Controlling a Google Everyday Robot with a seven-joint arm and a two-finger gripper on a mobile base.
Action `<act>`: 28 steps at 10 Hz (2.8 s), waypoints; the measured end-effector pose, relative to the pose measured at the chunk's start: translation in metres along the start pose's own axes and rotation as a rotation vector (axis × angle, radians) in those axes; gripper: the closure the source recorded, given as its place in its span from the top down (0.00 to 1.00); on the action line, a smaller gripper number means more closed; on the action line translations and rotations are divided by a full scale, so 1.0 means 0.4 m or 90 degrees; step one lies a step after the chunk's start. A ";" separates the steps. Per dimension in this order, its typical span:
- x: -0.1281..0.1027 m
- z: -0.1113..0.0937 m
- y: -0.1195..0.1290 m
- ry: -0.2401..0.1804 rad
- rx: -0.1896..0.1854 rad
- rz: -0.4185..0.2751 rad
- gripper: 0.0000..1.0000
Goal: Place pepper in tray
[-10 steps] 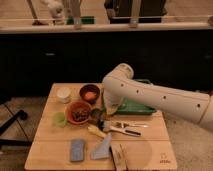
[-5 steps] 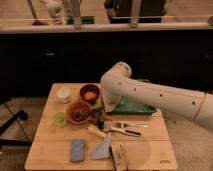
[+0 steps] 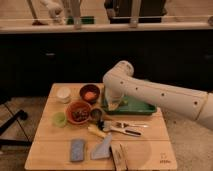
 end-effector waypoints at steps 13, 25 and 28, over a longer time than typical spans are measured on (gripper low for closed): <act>0.301 -0.049 -0.076 0.040 0.050 0.143 0.01; 0.222 0.092 -0.186 0.012 0.031 0.153 0.01; 0.219 0.130 -0.200 0.007 0.025 0.159 0.01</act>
